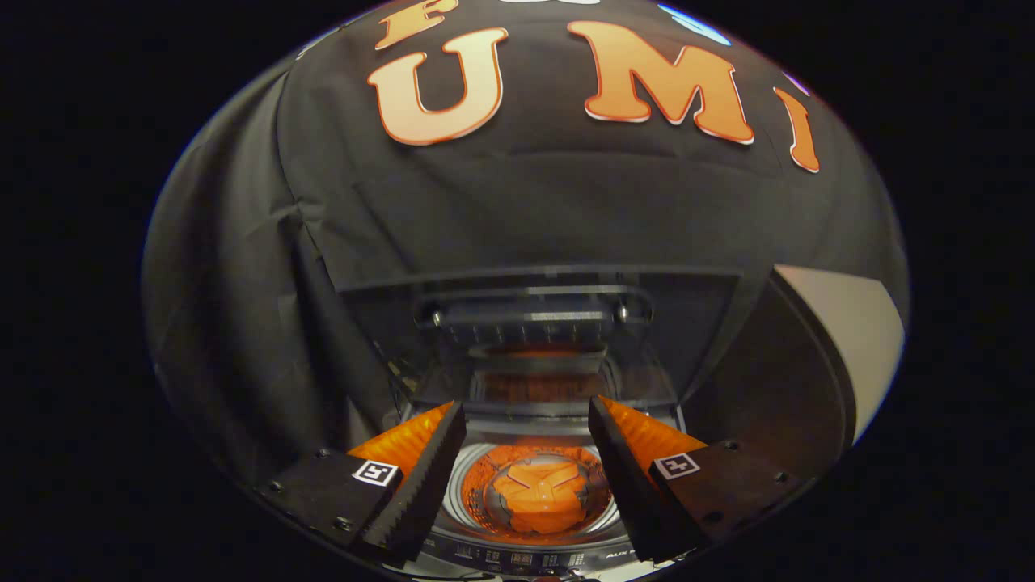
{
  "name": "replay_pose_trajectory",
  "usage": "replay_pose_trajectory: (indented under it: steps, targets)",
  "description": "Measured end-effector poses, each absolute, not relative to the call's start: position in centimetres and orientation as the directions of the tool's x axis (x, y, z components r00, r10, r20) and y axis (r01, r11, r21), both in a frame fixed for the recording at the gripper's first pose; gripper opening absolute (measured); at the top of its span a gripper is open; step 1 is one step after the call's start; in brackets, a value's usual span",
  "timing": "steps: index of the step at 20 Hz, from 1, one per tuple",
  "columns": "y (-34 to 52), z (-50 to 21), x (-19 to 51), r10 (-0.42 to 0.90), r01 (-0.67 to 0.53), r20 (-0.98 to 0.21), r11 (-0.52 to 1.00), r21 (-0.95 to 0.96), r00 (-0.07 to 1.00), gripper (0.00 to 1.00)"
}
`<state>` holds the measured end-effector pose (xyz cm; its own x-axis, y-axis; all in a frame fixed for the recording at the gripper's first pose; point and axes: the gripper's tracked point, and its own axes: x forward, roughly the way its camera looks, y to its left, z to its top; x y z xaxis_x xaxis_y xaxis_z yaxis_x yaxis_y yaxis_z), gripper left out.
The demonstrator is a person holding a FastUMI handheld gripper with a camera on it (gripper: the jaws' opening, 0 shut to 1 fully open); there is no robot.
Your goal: Put the clothes into the washing machine and then close the washing machine lid.
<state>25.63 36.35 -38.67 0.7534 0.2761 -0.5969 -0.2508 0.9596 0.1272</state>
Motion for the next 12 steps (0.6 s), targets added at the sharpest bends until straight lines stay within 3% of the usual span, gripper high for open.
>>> replay_pose_trajectory:
  steps: [8,12]
  targets:
    - [37.0,-32.1,33.5,0.243,-0.208,-0.515,0.970,0.126,0.822,0.99]
    - [37.2,-33.2,36.6,0.210,-0.203,-0.543,0.976,0.074,0.813,0.99]
